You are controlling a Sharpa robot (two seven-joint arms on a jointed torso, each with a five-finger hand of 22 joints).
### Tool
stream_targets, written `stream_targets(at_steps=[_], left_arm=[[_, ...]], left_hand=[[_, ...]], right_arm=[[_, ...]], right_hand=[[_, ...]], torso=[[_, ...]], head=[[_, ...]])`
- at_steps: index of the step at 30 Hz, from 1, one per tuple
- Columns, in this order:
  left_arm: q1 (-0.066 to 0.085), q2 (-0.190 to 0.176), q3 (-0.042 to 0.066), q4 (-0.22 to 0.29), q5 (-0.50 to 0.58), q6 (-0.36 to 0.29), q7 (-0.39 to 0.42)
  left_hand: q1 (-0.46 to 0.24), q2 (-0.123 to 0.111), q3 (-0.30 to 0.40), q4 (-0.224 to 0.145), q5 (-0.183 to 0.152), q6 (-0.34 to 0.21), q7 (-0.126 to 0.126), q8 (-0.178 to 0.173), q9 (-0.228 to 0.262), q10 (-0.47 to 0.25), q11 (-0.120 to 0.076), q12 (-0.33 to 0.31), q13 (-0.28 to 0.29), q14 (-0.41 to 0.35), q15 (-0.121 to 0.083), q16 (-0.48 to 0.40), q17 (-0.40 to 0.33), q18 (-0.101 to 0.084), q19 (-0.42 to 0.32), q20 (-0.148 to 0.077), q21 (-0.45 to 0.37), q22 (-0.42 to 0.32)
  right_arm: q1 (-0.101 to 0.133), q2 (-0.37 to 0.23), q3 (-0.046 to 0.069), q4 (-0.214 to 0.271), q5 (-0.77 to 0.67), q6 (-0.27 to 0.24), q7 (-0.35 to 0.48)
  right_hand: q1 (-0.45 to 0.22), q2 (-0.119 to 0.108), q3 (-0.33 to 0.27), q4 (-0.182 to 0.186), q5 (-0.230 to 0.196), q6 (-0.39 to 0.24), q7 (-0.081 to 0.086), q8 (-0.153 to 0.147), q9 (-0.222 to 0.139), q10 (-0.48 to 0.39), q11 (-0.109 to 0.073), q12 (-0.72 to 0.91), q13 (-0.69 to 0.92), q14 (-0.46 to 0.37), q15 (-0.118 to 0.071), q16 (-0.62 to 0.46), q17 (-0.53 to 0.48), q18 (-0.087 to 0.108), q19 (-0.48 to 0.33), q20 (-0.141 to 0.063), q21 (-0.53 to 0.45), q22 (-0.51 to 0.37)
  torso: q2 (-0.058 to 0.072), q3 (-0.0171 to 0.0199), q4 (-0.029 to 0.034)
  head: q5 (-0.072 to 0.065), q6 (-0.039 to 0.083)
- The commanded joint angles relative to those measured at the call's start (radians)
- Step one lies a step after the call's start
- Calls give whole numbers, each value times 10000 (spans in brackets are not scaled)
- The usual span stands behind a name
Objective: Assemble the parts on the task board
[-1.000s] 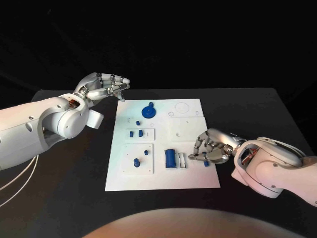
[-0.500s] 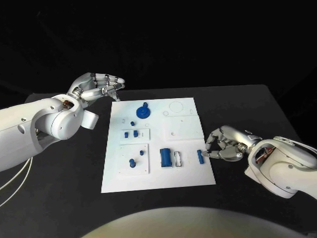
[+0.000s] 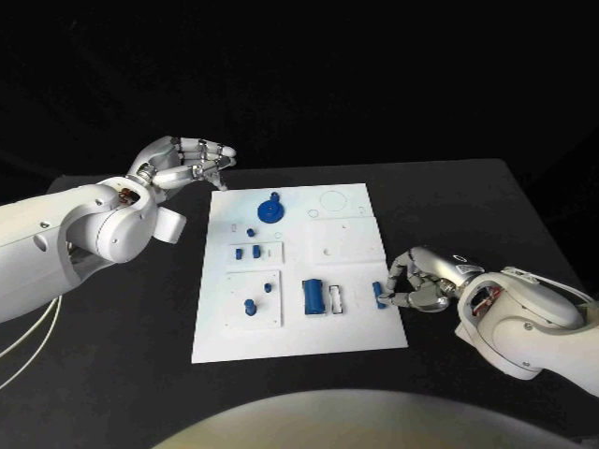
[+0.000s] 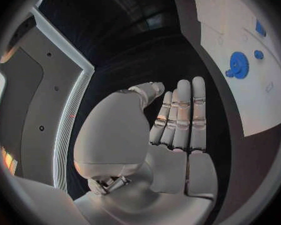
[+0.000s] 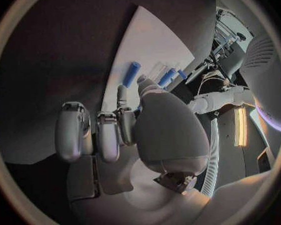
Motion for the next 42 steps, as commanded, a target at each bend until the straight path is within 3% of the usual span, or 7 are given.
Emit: stream_targets(at_steps=[1,15,20,23,28,33,42], left_arm=[[2,5,6,24,-36,165,76],[3,-4,6,49,-36,175,58],[4,-13,6,59,-36,170,54],[4,-18,6,64,-37,166,49],[5,-24,6,67,-40,162,34],[6,-17,6,67,-59,170,9],[6,15,6,56,-72,165,4]], left_hand=[[14,15,-11,-44,46,-76,97,21,-17,-96,7,39,-14,-72,24,-65,10,129,-69,15,64,14],[-10,20,-12,-35,46,-78,100,27,-18,-103,11,52,-23,-74,29,-62,14,128,-79,20,68,19],[-10,20,-12,-35,46,-78,100,27,-18,-103,11,52,-23,-74,29,-62,14,128,-79,20,68,19],[-10,20,-12,-35,46,-78,100,27,-18,-103,11,52,-23,-74,29,-62,14,128,-79,20,68,19],[-10,20,-12,-35,46,-78,100,27,-18,-103,11,52,-23,-74,29,-62,14,128,-79,20,68,19],[-13,21,-9,-38,47,-80,99,28,-18,-106,10,57,-27,-76,29,-62,16,129,-84,21,69,21],[-4,21,-5,-48,48,-80,97,30,-18,-109,9,60,-30,-78,27,-62,16,131,-87,20,72,23]], right_arm=[[-115,132,-4,-113,-362,-7,-419],[-231,636,-1,-453,-300,308,-726],[-269,779,-1,-562,-303,472,-875],[-283,830,-1,-597,-419,613,-983],[-292,855,-1,-583,-588,823,-1147],[-293,838,-1,-456,-671,848,-1239],[-180,754,12,-24,-624,423,-1227]], right_hand=[[-87,10,-60,17,12,92,8,-49,13,-54,28,-41,924,797,55,-47,1495,-62,300,87,-54,1992],[-200,95,-61,4,23,133,-6,-67,53,-48,21,-40,930,798,54,-49,1496,-55,292,95,-84,1985],[231,212,217,-95,41,162,-60,-125,131,-47,-29,-49,936,801,13,-49,1503,-54,295,73,-80,1987],[1172,238,1208,-400,61,249,-116,-257,185,-64,-100,-68,948,804,-57,-48,1515,-56,303,-9,-62,1993],[1350,-302,3380,-1097,38,581,-191,-368,391,-43,-169,-74,987,811,-97,-44,1547,-72,322,-47,-13,2009],[1021,-460,4137,-1533,12,644,-217,-361,531,-39,-176,-92,989,809,-116,-53,1537,-70,321,-58,-17,2009],[472,-488,4530,-1693,-11,619,-272,-312,681,21,-218,-58,1021,822,-148,-31,1590,-102,380,-81,163,2053]], torso=[[6,4,-8],[20,0,1],[5,5,-15],[5,4,-13],[-18,2,-20],[-13,11,-26],[-10,1,-18]], head=[[37,-14],[90,-52],[111,-74],[121,-83],[133,-93],[138,-68],[111,-21]])
